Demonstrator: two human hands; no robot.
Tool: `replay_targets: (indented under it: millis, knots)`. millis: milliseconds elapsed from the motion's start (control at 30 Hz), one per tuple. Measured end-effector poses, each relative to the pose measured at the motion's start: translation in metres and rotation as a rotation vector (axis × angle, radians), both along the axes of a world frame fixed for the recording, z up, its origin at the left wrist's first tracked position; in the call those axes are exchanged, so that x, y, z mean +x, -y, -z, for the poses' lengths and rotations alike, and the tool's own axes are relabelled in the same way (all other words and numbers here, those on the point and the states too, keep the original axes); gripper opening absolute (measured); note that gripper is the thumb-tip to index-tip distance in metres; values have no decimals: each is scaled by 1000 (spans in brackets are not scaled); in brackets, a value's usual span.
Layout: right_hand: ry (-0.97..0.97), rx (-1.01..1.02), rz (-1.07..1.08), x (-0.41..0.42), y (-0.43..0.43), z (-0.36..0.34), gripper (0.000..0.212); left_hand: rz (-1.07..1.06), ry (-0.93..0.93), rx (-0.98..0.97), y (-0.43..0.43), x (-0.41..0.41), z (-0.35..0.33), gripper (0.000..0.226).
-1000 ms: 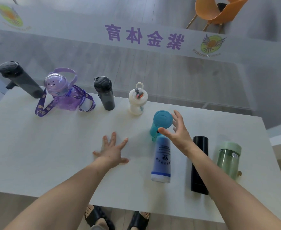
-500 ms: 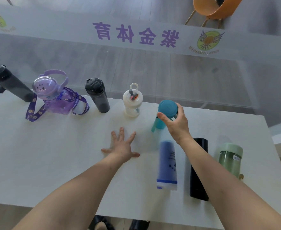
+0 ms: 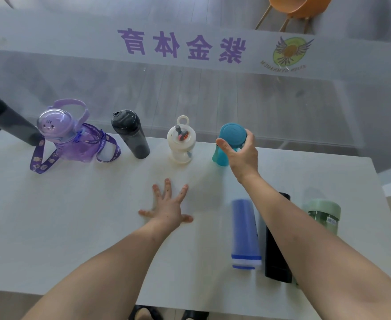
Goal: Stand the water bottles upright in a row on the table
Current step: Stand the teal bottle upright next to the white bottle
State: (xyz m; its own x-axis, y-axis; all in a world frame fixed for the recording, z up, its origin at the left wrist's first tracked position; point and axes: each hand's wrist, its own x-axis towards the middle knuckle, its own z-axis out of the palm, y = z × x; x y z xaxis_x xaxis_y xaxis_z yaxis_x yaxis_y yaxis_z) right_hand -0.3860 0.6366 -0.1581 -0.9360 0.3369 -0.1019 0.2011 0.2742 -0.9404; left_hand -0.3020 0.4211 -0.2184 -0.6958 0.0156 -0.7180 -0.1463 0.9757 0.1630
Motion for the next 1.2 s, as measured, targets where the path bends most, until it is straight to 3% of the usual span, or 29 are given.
replay_targets:
  millis: [833, 1200]
  knots:
    - [25, 77, 132, 0, 12, -2, 86, -6, -3, 20, 1, 1, -1, 114]
    - [45, 95, 89, -2, 11, -5, 86, -9, -1, 24, 1, 1, 0, 115]
